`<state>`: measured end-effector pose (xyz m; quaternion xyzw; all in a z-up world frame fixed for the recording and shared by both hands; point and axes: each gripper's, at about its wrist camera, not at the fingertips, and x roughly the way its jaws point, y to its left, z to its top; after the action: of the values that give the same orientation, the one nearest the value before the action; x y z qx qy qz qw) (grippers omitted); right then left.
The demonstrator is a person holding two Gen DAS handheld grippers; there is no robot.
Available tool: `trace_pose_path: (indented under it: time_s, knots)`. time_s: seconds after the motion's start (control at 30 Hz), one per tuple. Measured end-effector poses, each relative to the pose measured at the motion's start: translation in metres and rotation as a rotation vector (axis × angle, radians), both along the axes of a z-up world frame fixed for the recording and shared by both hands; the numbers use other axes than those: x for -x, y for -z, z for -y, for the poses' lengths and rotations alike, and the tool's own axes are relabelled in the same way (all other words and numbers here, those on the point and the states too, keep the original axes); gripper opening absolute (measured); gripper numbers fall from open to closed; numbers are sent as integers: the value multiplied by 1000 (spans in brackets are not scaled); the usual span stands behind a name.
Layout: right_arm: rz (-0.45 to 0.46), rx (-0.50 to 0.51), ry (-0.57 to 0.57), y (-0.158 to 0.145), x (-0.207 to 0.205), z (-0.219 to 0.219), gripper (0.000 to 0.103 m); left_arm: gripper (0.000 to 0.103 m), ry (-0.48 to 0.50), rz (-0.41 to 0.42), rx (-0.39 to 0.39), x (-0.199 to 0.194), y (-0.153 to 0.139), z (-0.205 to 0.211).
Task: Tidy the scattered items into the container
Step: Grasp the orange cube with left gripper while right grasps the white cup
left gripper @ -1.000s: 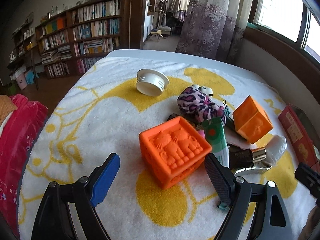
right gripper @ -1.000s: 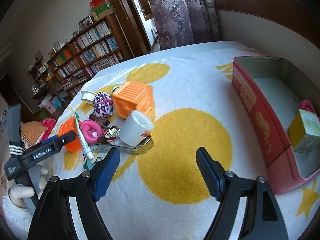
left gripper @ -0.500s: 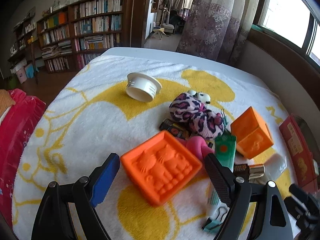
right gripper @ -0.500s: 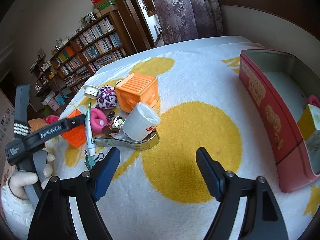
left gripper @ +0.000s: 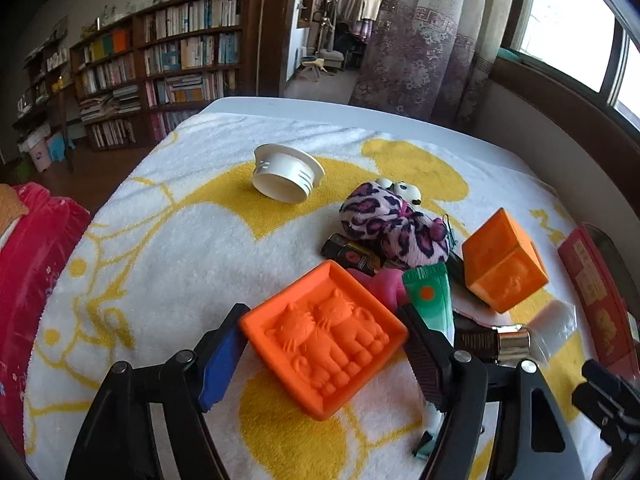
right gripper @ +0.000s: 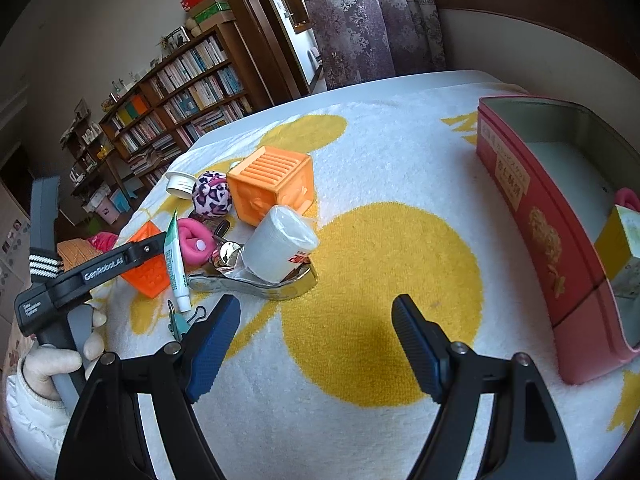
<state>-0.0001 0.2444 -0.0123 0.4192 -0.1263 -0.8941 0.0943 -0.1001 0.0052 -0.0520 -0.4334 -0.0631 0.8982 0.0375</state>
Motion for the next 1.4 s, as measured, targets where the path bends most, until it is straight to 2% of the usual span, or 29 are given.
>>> trace_pose_path:
  time_s: [0.23, 0.47, 0.77, 0.8, 0.87, 0.9, 1.4]
  knots:
    - [-28, -41, -13, -10, 4, 5, 81, 76, 23, -18, 0, -14, -8, 7]
    - [-50, -103, -53, -18, 26, 23, 81, 76, 23, -26, -16, -25, -12, 15]
    - [-7, -172, -107, 4, 52, 43, 81, 76, 20, -36, -28, -29, -17, 19]
    - [1, -180, -101, 7, 53, 42, 77, 76, 22, -34, -28, -29, -17, 18]
    - [23, -167, -102, 12, 54, 39, 51, 76, 24, -29, -30, -29, -16, 17]
    - [29, -150, -105, 13, 53, 38, 48, 76, 25, -27, -33, -29, -16, 17]
    - [-65, -44, -3, -19, 20, 4, 46, 76, 53, -66, -20, -39, -36, 0]
